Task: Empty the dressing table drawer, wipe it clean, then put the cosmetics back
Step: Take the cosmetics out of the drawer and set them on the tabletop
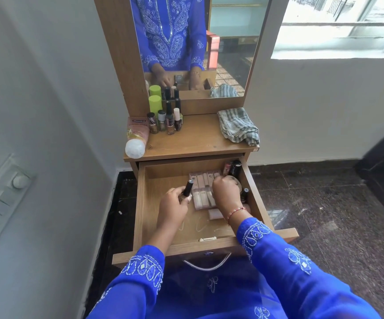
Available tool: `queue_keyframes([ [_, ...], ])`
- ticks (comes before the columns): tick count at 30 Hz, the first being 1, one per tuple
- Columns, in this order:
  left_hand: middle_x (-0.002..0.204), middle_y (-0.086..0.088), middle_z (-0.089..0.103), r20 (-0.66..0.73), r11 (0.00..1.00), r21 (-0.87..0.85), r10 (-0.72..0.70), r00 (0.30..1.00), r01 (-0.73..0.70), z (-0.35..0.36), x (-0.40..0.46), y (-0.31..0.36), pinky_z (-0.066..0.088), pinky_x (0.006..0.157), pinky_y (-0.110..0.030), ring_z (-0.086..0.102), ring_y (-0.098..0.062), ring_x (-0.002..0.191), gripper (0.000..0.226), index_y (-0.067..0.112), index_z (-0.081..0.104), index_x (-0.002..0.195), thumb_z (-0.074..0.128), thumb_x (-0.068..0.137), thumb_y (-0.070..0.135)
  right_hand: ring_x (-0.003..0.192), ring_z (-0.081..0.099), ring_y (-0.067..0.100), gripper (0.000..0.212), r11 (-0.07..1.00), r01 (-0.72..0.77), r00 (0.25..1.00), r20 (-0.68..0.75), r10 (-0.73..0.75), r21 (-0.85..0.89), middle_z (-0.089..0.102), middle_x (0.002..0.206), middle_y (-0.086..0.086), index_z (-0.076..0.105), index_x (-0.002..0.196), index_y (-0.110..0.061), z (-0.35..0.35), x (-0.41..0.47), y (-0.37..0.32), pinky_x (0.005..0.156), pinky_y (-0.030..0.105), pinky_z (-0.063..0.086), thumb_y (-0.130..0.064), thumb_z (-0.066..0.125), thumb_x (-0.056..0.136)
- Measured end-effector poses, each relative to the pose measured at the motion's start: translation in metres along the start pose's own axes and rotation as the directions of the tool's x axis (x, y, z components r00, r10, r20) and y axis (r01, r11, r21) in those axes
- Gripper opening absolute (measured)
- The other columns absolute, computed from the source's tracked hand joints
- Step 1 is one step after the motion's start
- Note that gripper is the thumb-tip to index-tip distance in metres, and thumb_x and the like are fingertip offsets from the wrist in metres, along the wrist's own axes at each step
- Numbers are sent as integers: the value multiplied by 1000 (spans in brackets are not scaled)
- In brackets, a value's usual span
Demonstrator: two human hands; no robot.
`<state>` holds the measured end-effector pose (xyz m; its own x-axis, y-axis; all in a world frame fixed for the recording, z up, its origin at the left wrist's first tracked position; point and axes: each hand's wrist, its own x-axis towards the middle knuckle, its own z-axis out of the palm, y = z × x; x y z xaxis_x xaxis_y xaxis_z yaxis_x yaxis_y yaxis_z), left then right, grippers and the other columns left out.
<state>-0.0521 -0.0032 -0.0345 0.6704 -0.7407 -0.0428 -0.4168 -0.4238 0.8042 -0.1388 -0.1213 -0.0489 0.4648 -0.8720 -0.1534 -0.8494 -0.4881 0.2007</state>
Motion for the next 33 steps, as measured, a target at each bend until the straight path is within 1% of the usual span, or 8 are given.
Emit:
queue_keyframes([
  [1, 109, -4, 62, -1, 1000, -6, -5, 1000, 5, 0, 0, 0, 38, 78, -21, 57, -17, 98, 31, 10, 62, 117, 60, 86, 11, 39, 57, 21, 3, 1000, -9, 999, -46, 8, -26, 65, 54, 17, 66, 53, -12, -3, -1, -1, 37, 17, 40, -12, 68, 51],
  [7, 111, -5, 62, -58, 997, -55, -49, 997, 46, -1, 3, -2, 42, 82, -25, 58, -20, 102, 32, 8, 62, 118, 61, 86, 13, 48, 59, 23, 30, 976, 124, 972, -175, -155, -177, 63, 60, 15, 64, 68, -6, -7, -6, -7, 42, 24, 48, 5, 36, 65],
  [12, 108, -8, 64, -165, 989, -122, -106, 981, 86, -5, 4, 0, 40, 77, -25, 59, -23, 98, 25, 7, 65, 110, 61, 86, 13, 47, 62, 18, 27, 900, 363, 902, -148, -404, -242, 67, 60, 11, 72, 74, -9, -21, -23, -15, 38, 21, 44, -10, 53, 55],
  [14, 109, -9, 65, -180, 985, -140, -130, 975, 105, -6, 4, 0, 38, 75, -24, 59, -21, 96, 25, 7, 65, 110, 61, 86, 14, 66, 66, 23, 36, 868, 441, 866, -145, -478, -227, 69, 80, 13, 69, 94, -7, -25, -29, -13, 48, 27, 50, -3, 51, 64],
  [16, 110, -8, 65, -179, 982, -148, -143, 973, 117, -7, 3, -1, 37, 75, -24, 57, -19, 96, 26, 6, 64, 110, 61, 86, 15, 98, 60, 33, 37, 829, 553, 812, -173, -558, -78, 60, 108, 21, 51, 117, 3, -17, -26, -11, 71, 39, 51, 6, 41, 82],
  [21, 106, -8, 66, -154, 980, -162, -142, 978, 117, -5, 4, -2, 38, 74, -24, 59, -17, 92, 23, 8, 65, 107, 62, 86, 16, 109, 52, 33, 32, 851, 387, 917, -249, -312, 356, 56, 121, 16, 51, 121, -2, -10, -15, 4, 90, 38, 45, -16, 45, 92],
  [26, 107, -7, 66, -138, 983, -142, -140, 981, 120, -5, 4, -4, 39, 72, -23, 56, -13, 88, 23, 8, 65, 108, 62, 86, 17, 117, 45, 30, 66, 868, 321, 945, -187, -268, 379, 51, 130, 10, 40, 134, -11, 2, -2, 13, 100, 37, 37, -44, 61, 82],
  [33, 97, -3, 66, -116, 980, -155, -147, 982, 129, -6, 3, 1, 37, 69, -23, 57, -15, 85, 20, 7, 67, 103, 63, 85, 14, 117, 46, 32, 67, 815, 320, 947, -179, -266, 483, 49, 126, 15, 40, 134, -8, 6, -1, 4, 98, 36, 39, -34, 67, 79],
])
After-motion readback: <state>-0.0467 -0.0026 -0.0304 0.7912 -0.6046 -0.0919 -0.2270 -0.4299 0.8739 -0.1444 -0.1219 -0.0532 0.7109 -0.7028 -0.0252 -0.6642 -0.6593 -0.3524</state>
